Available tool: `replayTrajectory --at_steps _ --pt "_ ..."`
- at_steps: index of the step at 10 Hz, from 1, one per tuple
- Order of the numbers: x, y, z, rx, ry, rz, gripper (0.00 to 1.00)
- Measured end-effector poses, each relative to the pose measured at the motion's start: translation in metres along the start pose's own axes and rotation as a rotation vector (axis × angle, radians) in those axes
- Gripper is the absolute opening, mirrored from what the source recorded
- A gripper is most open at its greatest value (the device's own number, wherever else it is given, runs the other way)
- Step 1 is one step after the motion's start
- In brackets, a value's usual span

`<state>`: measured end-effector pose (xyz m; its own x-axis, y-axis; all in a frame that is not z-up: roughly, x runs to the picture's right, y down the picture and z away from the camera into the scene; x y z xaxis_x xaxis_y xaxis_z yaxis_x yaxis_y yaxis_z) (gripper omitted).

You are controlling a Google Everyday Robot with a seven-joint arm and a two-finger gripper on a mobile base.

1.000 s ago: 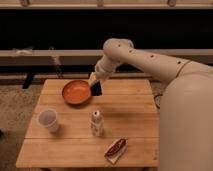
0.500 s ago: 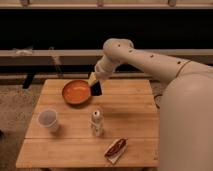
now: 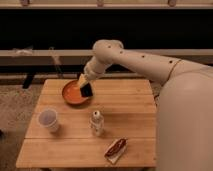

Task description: Stand the bottle upright

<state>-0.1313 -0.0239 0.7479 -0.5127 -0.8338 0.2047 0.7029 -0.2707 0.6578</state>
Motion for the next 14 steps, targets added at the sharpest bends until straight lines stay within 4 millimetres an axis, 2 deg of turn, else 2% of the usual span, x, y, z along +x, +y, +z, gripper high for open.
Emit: replayTrajectory --at_steps 3,5,7,9,14 --pt "0.015 -0.068 0.012 0.04 0.031 -0.104 0.0" --pt "0.017 -0.092 0.013 0.054 0.058 -0.128 0.0" --pt "0.014 -0.123 0.026 0.079 0.065 -0.151 0.0" --pt "0.009 -0.142 0.04 0.09 0.059 -0.164 0.0" --pt "0.001 -0.162 0.063 0.111 0.048 -0.18 0.0"
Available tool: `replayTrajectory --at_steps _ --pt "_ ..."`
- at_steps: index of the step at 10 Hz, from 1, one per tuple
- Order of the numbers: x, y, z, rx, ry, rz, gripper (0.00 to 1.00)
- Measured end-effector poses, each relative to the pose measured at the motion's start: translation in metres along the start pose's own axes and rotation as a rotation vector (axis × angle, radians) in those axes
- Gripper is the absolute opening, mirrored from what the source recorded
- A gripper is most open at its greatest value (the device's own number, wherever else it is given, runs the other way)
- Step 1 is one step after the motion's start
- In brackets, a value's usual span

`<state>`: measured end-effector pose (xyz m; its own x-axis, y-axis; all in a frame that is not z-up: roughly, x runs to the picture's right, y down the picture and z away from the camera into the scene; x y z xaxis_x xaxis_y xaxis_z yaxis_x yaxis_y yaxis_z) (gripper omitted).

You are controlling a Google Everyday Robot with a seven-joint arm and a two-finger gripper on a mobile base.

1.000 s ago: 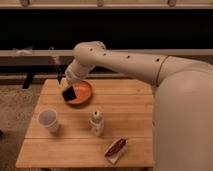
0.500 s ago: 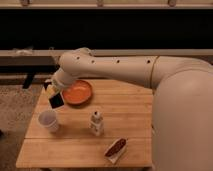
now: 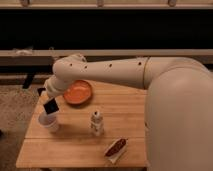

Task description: Stand the bottle upright

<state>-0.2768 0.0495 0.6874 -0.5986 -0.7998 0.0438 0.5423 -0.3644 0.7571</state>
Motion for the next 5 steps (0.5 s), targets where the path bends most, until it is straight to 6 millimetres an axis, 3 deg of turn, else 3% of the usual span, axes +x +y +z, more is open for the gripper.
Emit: replayTrajectory --at_steps 5 --pt "-0.004 -0.008 0.017 0.022 0.01 0.004 0.0"
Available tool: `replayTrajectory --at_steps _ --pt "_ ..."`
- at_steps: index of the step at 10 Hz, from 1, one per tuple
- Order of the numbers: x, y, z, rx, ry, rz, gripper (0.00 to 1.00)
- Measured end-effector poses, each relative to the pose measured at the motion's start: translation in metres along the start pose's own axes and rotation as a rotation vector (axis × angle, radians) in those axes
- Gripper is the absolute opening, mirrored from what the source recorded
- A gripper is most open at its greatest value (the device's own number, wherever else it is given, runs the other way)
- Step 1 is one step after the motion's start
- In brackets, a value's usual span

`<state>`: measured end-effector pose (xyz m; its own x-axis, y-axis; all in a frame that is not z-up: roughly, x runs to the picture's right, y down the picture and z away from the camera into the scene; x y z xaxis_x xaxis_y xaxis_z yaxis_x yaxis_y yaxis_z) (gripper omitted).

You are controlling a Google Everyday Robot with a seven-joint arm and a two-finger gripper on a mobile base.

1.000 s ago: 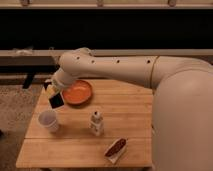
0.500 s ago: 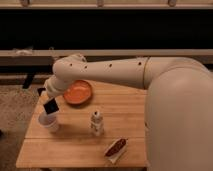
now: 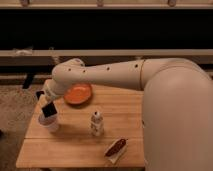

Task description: Stand the bottle upright

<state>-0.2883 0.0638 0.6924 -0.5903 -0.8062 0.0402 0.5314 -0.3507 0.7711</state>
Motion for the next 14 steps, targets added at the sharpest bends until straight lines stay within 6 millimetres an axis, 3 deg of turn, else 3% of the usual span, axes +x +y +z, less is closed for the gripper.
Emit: replayTrajectory --at_steps 6,9,14 --pt "0.0 -0.013 0.017 0.026 -0.013 -0.028 0.0" --pt "-0.002 -0.002 0.034 0.009 -0.02 -0.039 0.04" --pt "-0.003 0.008 0.052 -0.015 -0.014 -0.027 0.56"
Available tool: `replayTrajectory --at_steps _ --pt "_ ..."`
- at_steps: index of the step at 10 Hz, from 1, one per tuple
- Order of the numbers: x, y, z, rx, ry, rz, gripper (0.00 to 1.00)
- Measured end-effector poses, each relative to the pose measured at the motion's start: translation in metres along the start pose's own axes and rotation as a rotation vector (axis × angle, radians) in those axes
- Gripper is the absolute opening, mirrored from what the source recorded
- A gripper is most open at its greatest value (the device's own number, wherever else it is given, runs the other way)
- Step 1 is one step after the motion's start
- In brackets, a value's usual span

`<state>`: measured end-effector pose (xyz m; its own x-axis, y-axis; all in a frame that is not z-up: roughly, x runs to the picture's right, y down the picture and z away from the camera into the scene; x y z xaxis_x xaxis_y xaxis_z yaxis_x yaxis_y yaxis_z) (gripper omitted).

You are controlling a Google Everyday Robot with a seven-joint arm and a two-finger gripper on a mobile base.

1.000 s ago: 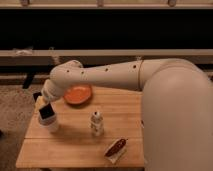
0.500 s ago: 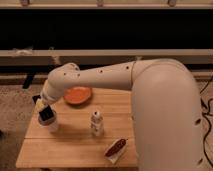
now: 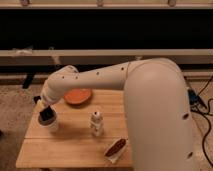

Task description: Stand the bottle upright

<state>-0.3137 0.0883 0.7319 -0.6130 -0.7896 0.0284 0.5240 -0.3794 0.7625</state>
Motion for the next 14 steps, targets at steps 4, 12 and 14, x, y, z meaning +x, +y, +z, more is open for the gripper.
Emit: replayTrajectory --at_steps 4,12,14 --pt "-0.005 0.0 0.007 -0.019 -0.013 0.0 0.78" --pt "-0.006 0.014 -0.005 -0.046 0.007 0.036 0.78" --pt "0.007 0.02 -0.03 -0.023 0.032 0.038 0.78"
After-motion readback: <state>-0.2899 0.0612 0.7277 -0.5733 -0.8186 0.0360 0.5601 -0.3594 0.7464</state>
